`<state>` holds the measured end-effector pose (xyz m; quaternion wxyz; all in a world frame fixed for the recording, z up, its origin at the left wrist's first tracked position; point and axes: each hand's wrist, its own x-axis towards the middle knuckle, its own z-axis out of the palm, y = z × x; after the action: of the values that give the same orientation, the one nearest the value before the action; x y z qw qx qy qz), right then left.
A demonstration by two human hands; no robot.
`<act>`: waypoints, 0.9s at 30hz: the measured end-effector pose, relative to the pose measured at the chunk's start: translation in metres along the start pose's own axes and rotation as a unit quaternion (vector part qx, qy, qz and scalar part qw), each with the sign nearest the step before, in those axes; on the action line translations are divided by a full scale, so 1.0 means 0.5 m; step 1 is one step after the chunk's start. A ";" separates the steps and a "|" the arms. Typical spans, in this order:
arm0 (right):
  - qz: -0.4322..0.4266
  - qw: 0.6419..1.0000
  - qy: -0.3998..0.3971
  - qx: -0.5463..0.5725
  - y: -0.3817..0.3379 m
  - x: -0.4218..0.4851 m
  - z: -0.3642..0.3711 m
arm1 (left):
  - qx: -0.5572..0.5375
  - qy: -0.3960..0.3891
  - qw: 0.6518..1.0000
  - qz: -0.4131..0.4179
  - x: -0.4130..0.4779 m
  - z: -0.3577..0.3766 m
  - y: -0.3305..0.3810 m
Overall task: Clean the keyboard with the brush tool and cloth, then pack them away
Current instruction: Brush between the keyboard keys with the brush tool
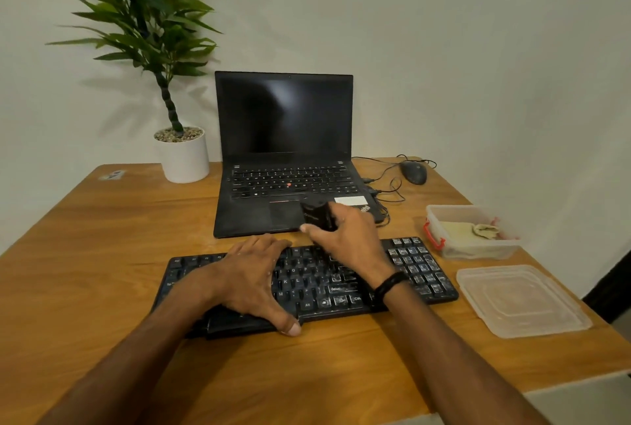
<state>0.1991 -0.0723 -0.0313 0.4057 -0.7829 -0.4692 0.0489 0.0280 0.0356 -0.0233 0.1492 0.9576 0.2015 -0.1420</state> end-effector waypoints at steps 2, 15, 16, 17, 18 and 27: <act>-0.033 0.995 -0.065 0.074 -0.009 -0.007 0.023 | 0.009 0.008 1.000 0.010 0.001 0.002 -0.006; 0.050 0.995 0.086 -0.014 0.036 0.009 -0.066 | 0.002 0.012 1.000 0.013 0.005 0.012 -0.013; 0.054 0.995 0.081 0.012 0.035 0.009 -0.067 | 0.005 0.013 1.000 0.013 0.004 0.013 -0.012; 0.056 0.995 0.077 0.031 0.035 0.009 -0.066 | 0.006 0.014 1.000 0.014 0.002 0.013 -0.011; 0.055 0.995 0.074 0.043 0.034 0.008 -0.062 | 0.006 0.015 1.000 0.014 0.001 0.015 -0.010; 0.005 0.956 -0.234 0.176 0.020 -0.012 -0.044 | 0.009 0.031 0.999 0.032 0.014 0.023 -0.029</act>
<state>0.2126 -0.0921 -0.0254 0.4159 -0.6682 -0.5309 0.3141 0.0256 0.0466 -0.0396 0.1382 0.9688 0.1745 -0.1089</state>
